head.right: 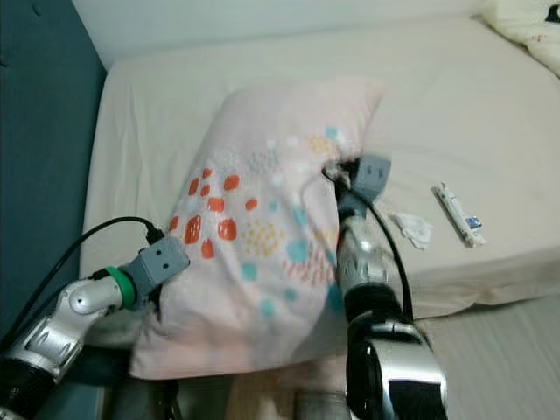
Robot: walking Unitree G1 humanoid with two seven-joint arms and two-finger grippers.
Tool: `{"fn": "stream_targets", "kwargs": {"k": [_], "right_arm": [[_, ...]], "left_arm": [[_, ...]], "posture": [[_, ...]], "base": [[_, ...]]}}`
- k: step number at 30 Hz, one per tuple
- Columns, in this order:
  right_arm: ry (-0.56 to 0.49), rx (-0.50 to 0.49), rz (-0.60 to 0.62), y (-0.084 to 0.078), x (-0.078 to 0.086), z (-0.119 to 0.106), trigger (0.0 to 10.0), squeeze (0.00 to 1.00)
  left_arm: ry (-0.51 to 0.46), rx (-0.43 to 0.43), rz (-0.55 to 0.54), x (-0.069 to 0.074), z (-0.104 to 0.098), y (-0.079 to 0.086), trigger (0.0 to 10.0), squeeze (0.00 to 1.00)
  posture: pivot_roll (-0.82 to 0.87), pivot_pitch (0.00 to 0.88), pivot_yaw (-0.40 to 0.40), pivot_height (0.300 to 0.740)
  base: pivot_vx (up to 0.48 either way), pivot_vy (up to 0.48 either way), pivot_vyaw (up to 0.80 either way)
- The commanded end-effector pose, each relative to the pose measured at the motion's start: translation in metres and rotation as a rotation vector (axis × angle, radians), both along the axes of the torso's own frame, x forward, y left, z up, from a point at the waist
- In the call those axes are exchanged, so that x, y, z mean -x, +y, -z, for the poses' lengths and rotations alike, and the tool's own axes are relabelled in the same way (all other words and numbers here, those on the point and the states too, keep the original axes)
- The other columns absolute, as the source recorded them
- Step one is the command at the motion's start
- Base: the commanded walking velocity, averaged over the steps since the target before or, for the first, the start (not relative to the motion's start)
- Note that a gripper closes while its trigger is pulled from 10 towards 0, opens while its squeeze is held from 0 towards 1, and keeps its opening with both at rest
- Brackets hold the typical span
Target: Clean up the room
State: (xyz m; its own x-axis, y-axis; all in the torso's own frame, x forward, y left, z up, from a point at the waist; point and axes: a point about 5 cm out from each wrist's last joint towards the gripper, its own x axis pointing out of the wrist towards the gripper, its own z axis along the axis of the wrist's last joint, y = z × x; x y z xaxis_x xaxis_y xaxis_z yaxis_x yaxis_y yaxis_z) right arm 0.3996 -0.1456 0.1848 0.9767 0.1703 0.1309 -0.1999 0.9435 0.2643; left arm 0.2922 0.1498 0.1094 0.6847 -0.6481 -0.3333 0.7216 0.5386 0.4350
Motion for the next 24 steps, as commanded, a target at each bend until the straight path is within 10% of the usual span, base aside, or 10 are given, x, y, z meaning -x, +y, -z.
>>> {"fn": "stream_targets", "kwargs": {"k": [1,12,20,24], "right_arm": [[-0.007,0.033,-0.094,0.022,0.000,0.000,10.0,0.00],[-0.112,0.021,-0.220,0.062,-0.014,-0.056,10.0,0.00],[-0.160,-0.001,-0.339,0.102,-0.010,-0.078,10.0,0.00],[-0.144,-0.034,-0.438,0.123,-0.005,-0.078,10.0,0.00]], "left_arm": [[0.017,0.041,0.087,0.009,-0.004,-0.011,10.0,0.00],[0.188,0.117,0.130,0.056,0.009,-0.016,10.0,0.00],[0.183,0.361,-0.028,0.028,-0.018,-0.024,10.0,0.00],[0.091,0.524,-0.167,0.004,-0.056,0.001,10.0,0.00]], "posture": [[-0.06,0.075,0.085,0.575],[-0.06,0.069,0.082,0.575],[-0.06,0.069,0.078,0.575],[-0.04,0.074,0.057,0.575]], "base": [[0.000,0.000,0.00],[0.000,0.000,0.00],[0.000,0.000,0.00],[0.000,0.000,0.00]]}}
